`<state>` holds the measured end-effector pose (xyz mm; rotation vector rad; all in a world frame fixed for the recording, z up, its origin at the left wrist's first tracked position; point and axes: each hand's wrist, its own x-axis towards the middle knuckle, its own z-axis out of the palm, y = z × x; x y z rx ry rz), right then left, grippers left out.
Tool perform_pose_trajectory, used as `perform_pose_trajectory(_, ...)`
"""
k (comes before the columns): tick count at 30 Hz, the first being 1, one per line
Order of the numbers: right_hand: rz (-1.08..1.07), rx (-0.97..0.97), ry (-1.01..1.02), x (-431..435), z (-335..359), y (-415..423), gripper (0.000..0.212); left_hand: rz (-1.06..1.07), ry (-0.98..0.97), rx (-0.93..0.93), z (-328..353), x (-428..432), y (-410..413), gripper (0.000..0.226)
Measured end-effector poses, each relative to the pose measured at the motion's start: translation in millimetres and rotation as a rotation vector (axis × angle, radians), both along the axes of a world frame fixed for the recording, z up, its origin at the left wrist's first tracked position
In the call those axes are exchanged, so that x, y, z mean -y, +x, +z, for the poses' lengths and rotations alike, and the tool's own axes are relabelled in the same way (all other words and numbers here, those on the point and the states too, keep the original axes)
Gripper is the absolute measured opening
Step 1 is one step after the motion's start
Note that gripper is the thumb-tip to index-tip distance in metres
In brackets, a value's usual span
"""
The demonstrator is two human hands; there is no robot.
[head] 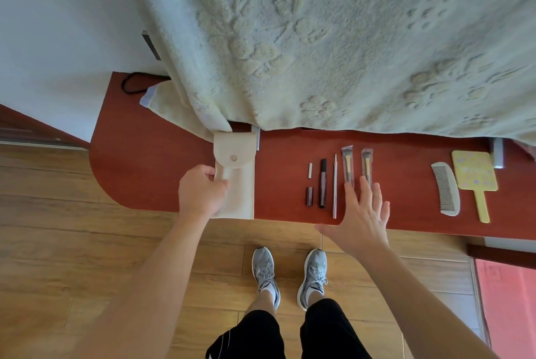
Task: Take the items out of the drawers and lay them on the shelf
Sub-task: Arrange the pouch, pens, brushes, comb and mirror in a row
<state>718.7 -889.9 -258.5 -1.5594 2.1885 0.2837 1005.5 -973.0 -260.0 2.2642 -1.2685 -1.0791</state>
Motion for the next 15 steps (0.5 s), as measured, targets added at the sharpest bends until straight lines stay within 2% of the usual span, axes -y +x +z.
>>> perform_pose_trajectory(9, 0.015, 0.009, -0.018, -0.6, -0.9, -1.0, 0.108, -0.004, -0.005, 0.006, 2.3, -0.9, -1.6, 0.024)
perform_pose_trajectory(15, 0.024, 0.018, -0.036, 0.4, -1.8, -2.3, 0.108, 0.058, 0.041, -0.12, 9.3, -2.7, -3.1, 0.009)
